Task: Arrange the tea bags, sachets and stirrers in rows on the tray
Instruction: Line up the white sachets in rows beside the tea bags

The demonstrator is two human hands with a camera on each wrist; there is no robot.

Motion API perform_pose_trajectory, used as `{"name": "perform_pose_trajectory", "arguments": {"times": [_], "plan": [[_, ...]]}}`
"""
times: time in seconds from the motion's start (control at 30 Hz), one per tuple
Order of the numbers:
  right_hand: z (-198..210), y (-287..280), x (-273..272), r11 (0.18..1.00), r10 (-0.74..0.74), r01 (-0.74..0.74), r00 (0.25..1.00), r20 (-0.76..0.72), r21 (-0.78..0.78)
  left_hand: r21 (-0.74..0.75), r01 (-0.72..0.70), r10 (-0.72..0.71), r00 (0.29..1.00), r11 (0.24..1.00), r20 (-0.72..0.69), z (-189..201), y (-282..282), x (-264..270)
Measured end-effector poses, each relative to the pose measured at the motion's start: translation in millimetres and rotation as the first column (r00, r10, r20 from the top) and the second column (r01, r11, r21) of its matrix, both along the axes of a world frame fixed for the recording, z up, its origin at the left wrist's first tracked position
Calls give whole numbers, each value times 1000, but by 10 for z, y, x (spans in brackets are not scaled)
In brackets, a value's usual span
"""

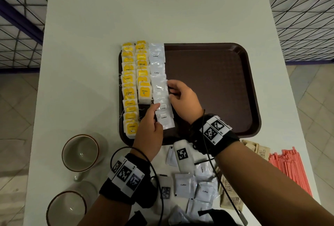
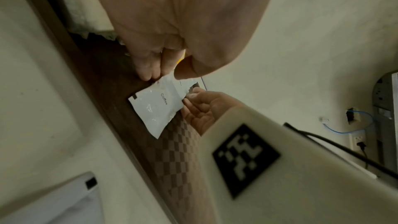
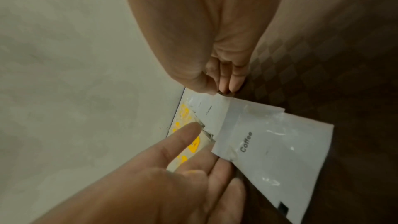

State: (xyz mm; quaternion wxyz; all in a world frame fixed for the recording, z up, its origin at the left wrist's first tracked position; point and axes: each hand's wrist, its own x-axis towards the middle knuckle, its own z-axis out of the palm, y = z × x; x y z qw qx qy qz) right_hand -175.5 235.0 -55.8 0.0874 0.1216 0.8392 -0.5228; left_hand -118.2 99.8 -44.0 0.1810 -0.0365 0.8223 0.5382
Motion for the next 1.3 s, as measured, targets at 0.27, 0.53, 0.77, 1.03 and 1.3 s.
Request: {"name": "perform_pose_trajectory", "arguments": {"times": [0.27,0.53,0.77,1.03,1.3], "plan": [[0,62,13,1000,6,-6,1000,10,-21,19,-8,8,1000,1000,11,44,-28,39],[56,37,-27,997,70,-71,997,39,26,44,-3,2,999,999,34,17,-62,76],[84,49,262,994,-11,2,997,78,111,49,-26,24,998,998,52,32,-73,95],[94,-55,472,999,-29,28,998,61,21,-16,-17,18,999,1000,43,52,-59,118],[69,10,614,993,-69,56,990,124,104,-2,-30,30,998,1000,58,63,-122,188]]}}
